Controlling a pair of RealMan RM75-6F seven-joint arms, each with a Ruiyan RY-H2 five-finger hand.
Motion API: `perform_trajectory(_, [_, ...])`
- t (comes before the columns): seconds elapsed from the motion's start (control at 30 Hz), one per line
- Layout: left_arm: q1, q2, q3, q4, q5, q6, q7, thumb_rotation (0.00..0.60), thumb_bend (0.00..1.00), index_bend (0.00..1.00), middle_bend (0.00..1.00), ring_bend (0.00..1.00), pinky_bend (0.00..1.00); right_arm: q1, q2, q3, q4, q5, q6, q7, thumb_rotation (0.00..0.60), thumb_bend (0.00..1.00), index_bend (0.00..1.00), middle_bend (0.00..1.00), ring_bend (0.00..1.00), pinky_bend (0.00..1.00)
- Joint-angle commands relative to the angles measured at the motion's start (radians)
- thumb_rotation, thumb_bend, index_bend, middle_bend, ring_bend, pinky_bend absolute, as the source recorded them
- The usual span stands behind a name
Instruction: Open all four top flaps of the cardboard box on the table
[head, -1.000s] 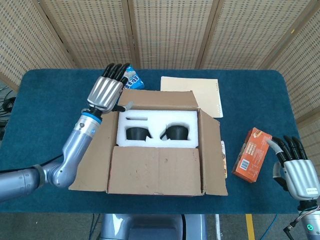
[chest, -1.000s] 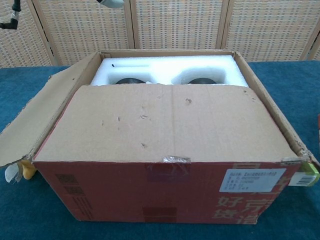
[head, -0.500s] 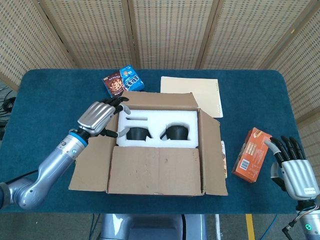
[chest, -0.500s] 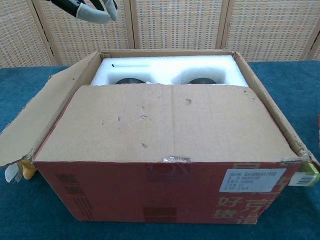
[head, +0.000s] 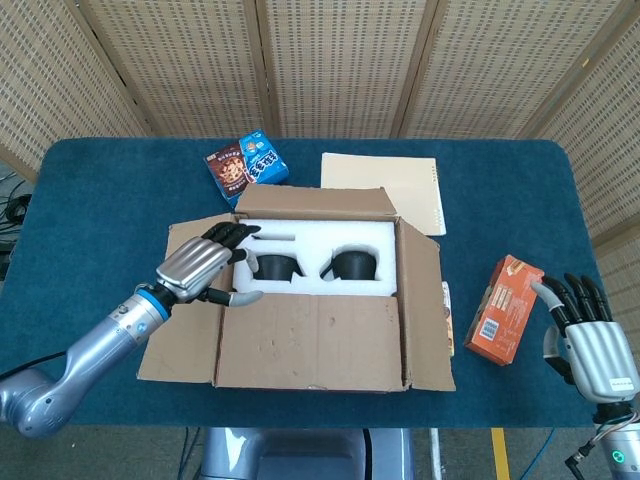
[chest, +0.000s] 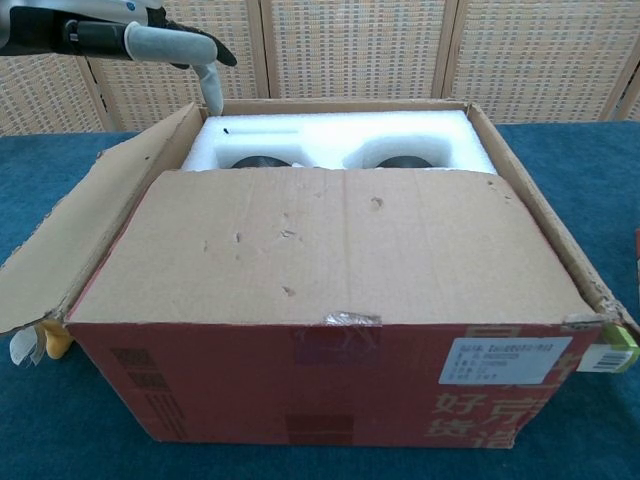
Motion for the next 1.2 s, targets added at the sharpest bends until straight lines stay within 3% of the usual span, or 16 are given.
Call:
perform_trajectory(0.03, [0.009,-0.012,0.017,0.006,0.022,0.010,-0.005,0.065,0.17,0.37,0.03,0.00,0.00,-0.001,0.001,0.001,0.000,0.000,0.001,0.001,0.600,0.82,0.14,0.14,0.00,0.00])
perform_trajectory(0.53, [0.053,-0.048,0.092,0.047,0.117,0.052,-0.025,0.062,0.17,0.38,0.00,0.00,0.00,0.000,-0.002,0.001,0.000,0.001,-0.003,0.001,0.600,0.82,0.14,0.14,0.00,0.00])
perform_trajectory(1.2, [0.048,-0.090,0.122,0.061,0.146,0.050,-0.036,0.063,0.17,0.38,0.00,0.00,0.00,-0.006,-0.001,-0.001,-0.005,-0.002,0.003,-0.004,0.600,0.82,0.14,0.14,0.00,0.00])
